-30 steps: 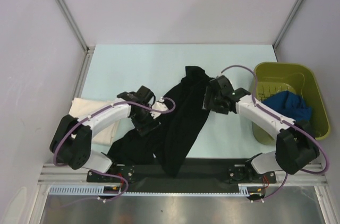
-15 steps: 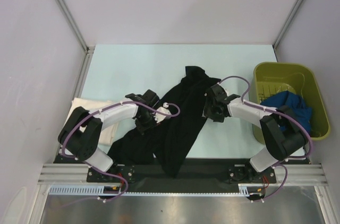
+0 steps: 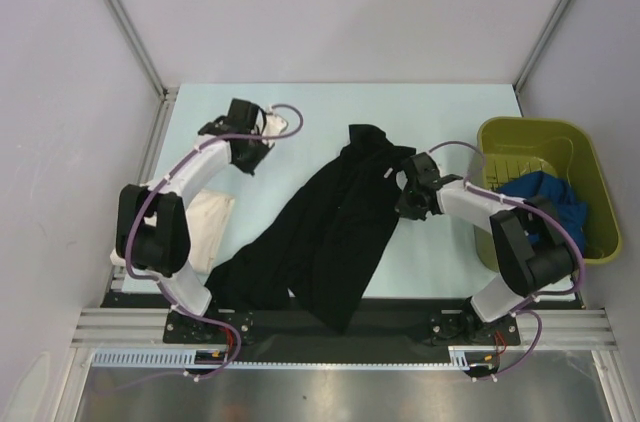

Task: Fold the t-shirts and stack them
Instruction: Flatten the tshirt out

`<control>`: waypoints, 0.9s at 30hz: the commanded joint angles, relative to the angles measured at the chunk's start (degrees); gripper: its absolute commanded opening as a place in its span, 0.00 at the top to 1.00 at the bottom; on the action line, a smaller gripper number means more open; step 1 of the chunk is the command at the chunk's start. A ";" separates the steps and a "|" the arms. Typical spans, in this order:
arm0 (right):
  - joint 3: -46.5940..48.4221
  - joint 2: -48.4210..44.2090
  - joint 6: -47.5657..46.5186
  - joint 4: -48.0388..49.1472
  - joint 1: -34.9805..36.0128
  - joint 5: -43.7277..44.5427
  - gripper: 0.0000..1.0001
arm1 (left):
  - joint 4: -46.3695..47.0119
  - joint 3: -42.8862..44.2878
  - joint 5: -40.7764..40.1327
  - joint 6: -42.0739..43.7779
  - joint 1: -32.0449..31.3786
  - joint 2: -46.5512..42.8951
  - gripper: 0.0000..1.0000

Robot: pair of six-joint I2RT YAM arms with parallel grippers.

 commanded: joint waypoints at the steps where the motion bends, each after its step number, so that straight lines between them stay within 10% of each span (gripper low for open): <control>1: -1.60 -4.13 -2.39 -4.29 -4.40 5.26 1.00 | 1.48 8.98 -2.92 -0.74 1.55 3.23 1.00; 4: -1.60 -8.79 -4.59 -7.63 -5.80 7.63 1.00 | -7.92 14.01 7.15 0.41 0.50 5.26 0.91; 10: -2.12 -16.60 -8.18 -13.35 -8.44 11.15 1.00 | -7.58 -1.35 9.12 1.73 -11.44 -1.23 0.08; 16: -2.30 -21.18 -10.21 -15.64 -9.41 11.24 1.00 | -5.30 -11.12 5.35 -0.91 -19.19 -3.09 0.00; 20: -2.83 -22.59 -10.30 -16.43 -9.76 10.72 1.00 | -2.93 -14.38 2.09 -0.74 -21.39 -0.98 0.19; 24: -3.09 -25.14 -10.48 -18.10 -10.11 11.07 1.00 | -3.19 -13.94 2.01 -0.74 -21.31 -1.50 0.99; 27: -3.88 -26.90 -10.83 -19.33 -10.12 10.89 1.00 | -3.71 -11.93 1.56 0.84 -20.25 -4.92 1.00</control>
